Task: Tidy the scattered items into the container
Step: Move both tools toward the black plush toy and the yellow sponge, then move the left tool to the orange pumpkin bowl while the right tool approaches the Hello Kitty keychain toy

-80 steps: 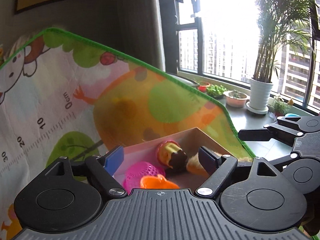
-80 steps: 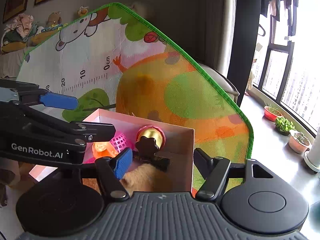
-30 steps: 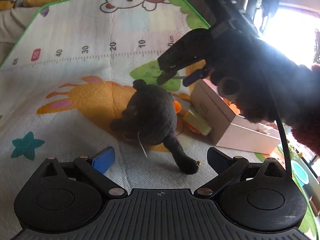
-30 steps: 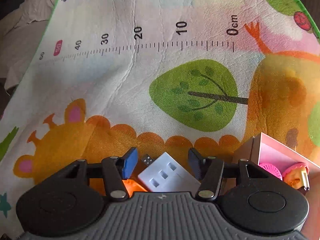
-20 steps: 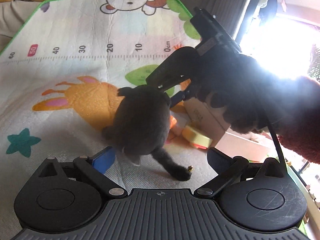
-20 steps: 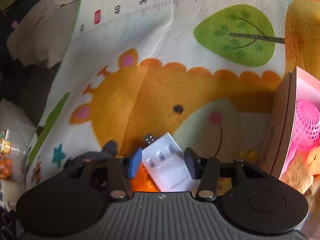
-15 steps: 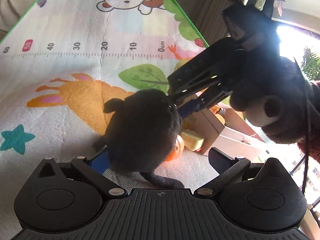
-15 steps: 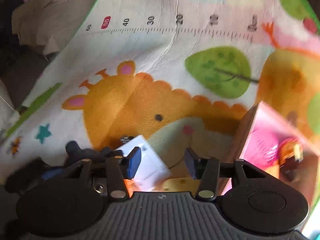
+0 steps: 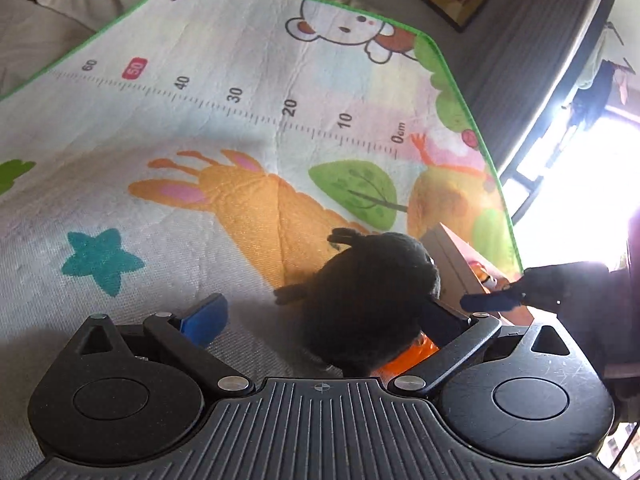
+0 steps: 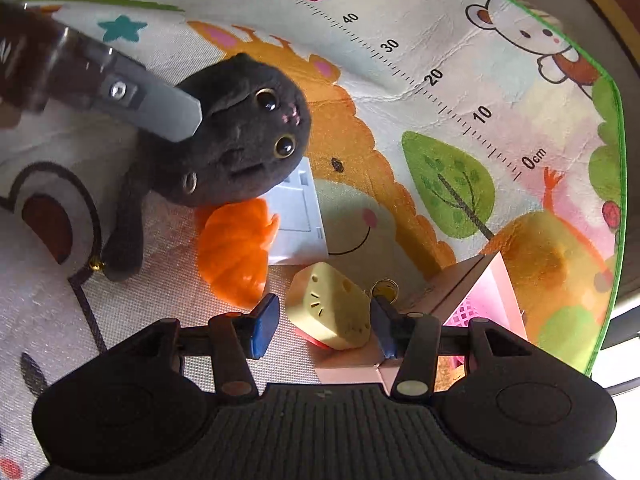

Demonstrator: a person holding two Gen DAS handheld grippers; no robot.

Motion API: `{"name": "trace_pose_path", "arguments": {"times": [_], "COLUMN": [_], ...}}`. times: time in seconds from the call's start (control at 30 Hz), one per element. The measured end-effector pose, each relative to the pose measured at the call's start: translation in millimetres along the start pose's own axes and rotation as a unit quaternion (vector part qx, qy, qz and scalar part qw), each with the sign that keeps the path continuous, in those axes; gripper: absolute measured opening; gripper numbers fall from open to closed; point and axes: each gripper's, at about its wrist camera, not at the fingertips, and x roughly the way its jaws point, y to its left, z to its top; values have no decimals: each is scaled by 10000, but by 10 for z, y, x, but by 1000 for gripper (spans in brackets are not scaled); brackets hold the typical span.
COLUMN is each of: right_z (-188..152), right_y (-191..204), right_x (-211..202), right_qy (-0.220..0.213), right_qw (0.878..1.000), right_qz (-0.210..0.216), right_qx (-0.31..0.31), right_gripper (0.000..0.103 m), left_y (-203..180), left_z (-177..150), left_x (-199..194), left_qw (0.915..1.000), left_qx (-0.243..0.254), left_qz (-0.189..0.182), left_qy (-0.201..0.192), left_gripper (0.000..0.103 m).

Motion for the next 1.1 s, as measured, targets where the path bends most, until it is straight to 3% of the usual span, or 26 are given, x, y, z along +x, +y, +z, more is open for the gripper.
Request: {"name": "trace_pose_path", "arguments": {"times": [0.07,0.17,0.37,0.53,0.6,0.67,0.7,0.77,0.83,0.87,0.93,1.1], "right_z": [-7,-27,-328,-879,-1149,-1422,-1535,-1734,-1905,-1967,-2030,-2068], "right_y": [-14,-111,-474,-659,-643,-549,-499,-402,-313,-259,-143,-29], "right_x": [-25,-280,-1058,-1384,-1359,-1300,-1270,-1220,-1179,-1153,-1097,-962], "right_qy": [-116,-420,-940,-1002,-809,-622,-587,-611,-734,-809,-877,-874], "right_qw": [9998,9970,9745,9357,9239,9140,9079,8905,8652,8528,8413,8334], "right_qz": [-64,-99,353,921,712,178,-19,-24,290,427,556,655], "right_qx": [169,644,2007,3256,3671,4005,4151,4509,4953,5141,5305,5418], "right_gripper": [27,18,17,18,28,57,63,78,89,92,95,103], "left_y": [-2,74,49,-41,-155,-376,-503,-742,-933,-1001,-1069,-1027], "left_z": [3,16,9,-4,-27,-90,-135,-217,-293,-324,-358,-308], "left_x": [6,15,15,-7,-58,-120,-144,-159,-113,-75,18,256], "left_qw": [10000,9998,9999,9998,9984,9923,9877,9775,9659,9615,9590,9658], "left_qx": [32,-162,-114,179,544,1227,1557,2082,2489,2619,2665,2272], "left_qz": [-10,-131,-91,-78,-61,13,-49,-315,-541,-589,-558,-334], "left_qy": [-2,19,7,-22,-102,-141,-93,136,457,589,780,1201], "left_gripper": [103,103,103,103,103,103,103,103,103,103,103,103]}}
